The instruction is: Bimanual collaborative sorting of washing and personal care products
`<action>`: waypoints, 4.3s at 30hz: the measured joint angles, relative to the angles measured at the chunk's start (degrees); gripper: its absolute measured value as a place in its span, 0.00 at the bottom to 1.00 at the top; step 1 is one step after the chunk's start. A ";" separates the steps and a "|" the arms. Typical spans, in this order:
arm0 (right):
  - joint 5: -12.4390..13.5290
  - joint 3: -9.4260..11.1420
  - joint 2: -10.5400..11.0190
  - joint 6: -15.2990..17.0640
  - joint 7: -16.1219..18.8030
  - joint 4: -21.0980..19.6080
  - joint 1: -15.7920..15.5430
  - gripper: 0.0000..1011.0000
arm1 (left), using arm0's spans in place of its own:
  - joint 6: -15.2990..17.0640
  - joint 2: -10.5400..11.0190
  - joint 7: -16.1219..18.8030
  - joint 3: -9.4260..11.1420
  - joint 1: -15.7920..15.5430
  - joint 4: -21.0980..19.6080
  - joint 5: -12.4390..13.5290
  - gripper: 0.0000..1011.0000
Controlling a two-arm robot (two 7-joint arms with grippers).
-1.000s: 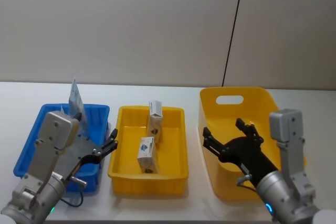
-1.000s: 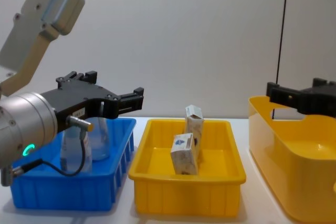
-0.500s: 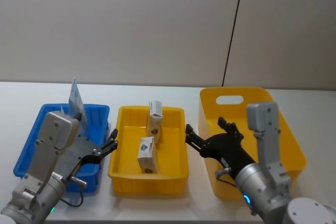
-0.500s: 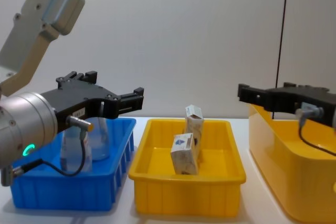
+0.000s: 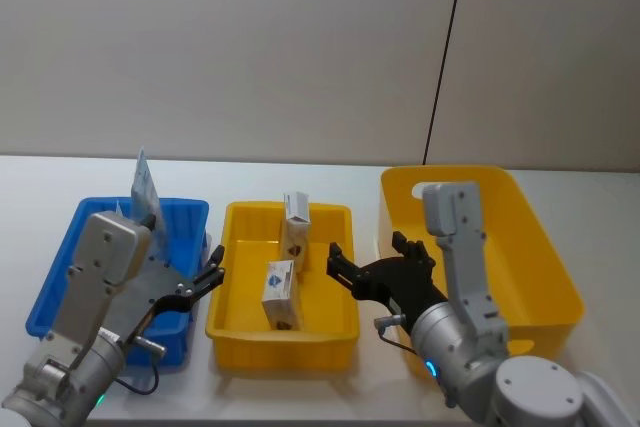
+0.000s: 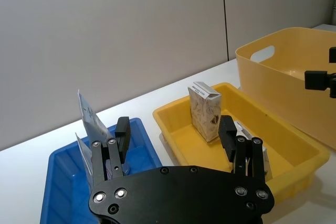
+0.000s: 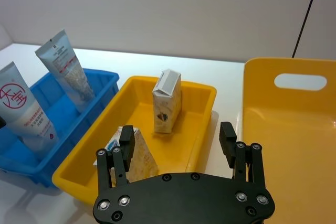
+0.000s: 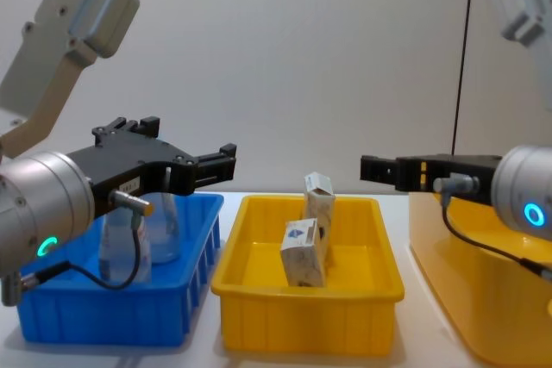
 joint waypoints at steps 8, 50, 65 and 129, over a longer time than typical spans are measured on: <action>-1.01 -0.88 -1.75 6.38 -1.63 0.78 2.08 0.99 | 0.00 0.00 0.00 0.00 0.00 0.00 0.00 0.99; -6.60 -8.79 -1.80 16.75 5.80 16.05 17.22 0.99 | 0.00 0.00 0.00 0.00 0.00 0.00 0.00 0.99; -7.11 -8.57 -4.00 15.29 5.28 17.23 17.93 0.99 | 0.00 0.00 0.00 0.00 0.00 0.00 0.00 0.99; -6.74 -4.18 -11.75 23.10 3.03 25.57 18.75 0.43 | 0.00 0.00 0.00 0.00 0.00 0.00 0.00 0.99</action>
